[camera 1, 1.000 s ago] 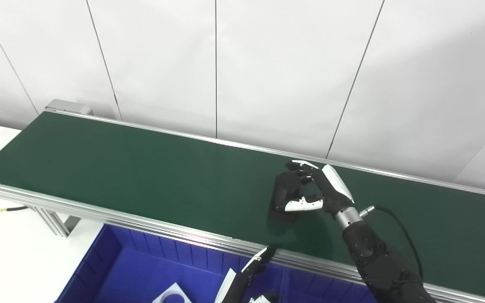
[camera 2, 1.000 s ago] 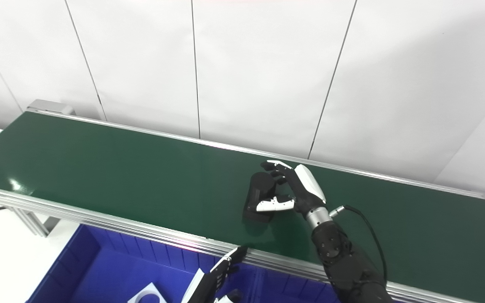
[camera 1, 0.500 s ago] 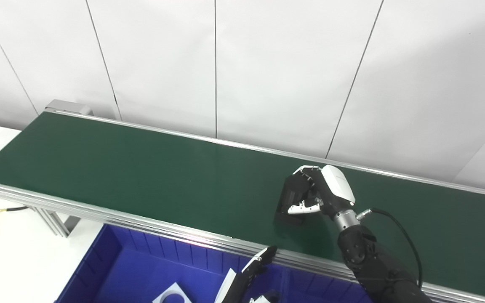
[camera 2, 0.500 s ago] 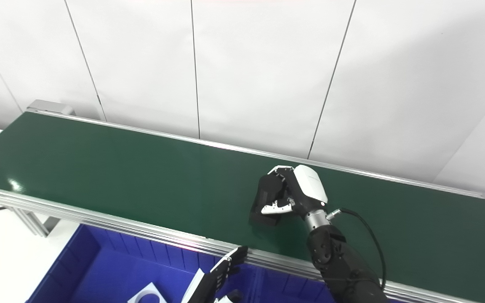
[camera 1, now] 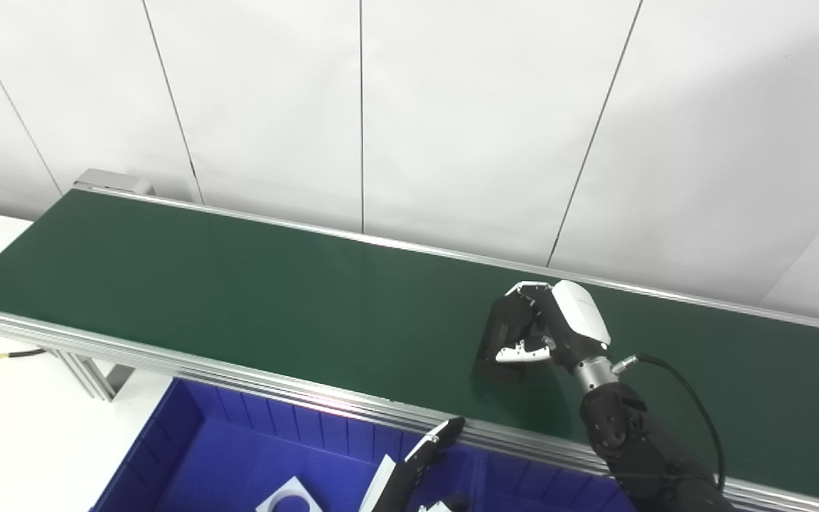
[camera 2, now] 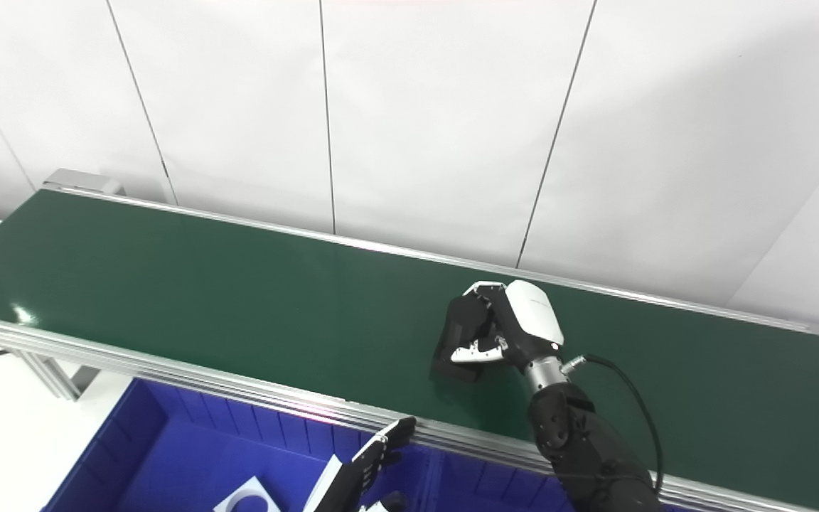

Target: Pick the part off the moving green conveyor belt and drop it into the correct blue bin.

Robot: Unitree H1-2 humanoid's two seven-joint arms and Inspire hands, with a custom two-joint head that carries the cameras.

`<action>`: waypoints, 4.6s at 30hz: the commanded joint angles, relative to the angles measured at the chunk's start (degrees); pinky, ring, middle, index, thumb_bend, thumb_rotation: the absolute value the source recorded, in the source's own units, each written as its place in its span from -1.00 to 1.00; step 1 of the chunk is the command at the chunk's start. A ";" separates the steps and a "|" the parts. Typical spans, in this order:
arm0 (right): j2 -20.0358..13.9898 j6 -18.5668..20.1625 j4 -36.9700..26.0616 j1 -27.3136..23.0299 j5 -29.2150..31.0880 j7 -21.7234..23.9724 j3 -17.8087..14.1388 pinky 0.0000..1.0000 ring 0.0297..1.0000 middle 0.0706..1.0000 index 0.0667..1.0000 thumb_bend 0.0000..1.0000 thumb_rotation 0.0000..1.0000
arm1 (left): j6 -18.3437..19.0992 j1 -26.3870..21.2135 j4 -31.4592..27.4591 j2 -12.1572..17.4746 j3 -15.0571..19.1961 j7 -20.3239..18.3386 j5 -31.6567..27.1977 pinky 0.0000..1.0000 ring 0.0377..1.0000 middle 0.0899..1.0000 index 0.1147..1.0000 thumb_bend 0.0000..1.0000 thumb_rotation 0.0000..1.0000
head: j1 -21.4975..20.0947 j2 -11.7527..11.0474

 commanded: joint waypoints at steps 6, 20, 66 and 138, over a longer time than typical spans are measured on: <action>-2.15 -1.24 -9.54 2.07 2.71 4.20 -0.79 -0.58 -0.52 -0.17 -0.10 0.06 -1.00 | -2.07 -0.84 -1.07 -0.34 0.25 -0.37 -0.35 0.82 0.87 0.85 0.81 0.71 0.71 | -6.55 0.66; -9.56 0.08 -31.79 12.65 -1.47 6.60 -7.14 -0.40 -0.32 -0.24 -0.04 0.04 -1.00 | -2.07 -1.96 -0.29 0.53 0.50 0.17 -0.60 0.92 0.92 0.94 0.96 0.57 0.95 | -22.07 0.74; -19.18 22.11 -74.60 48.18 -2.63 24.90 -33.75 -0.46 -0.39 -0.28 -0.05 0.05 -1.00 | 1.07 -1.97 -14.80 -0.04 19.27 -24.77 -14.42 1.00 0.89 0.92 0.95 0.50 0.86 | -52.57 20.34; -28.23 22.74 -74.74 57.09 -6.43 34.26 -24.14 -0.34 -0.24 -0.21 -0.06 0.05 -1.00 | 3.87 -0.75 -19.62 -2.86 19.43 -25.22 -10.40 0.91 0.84 0.87 0.93 0.43 0.86 | -49.14 19.41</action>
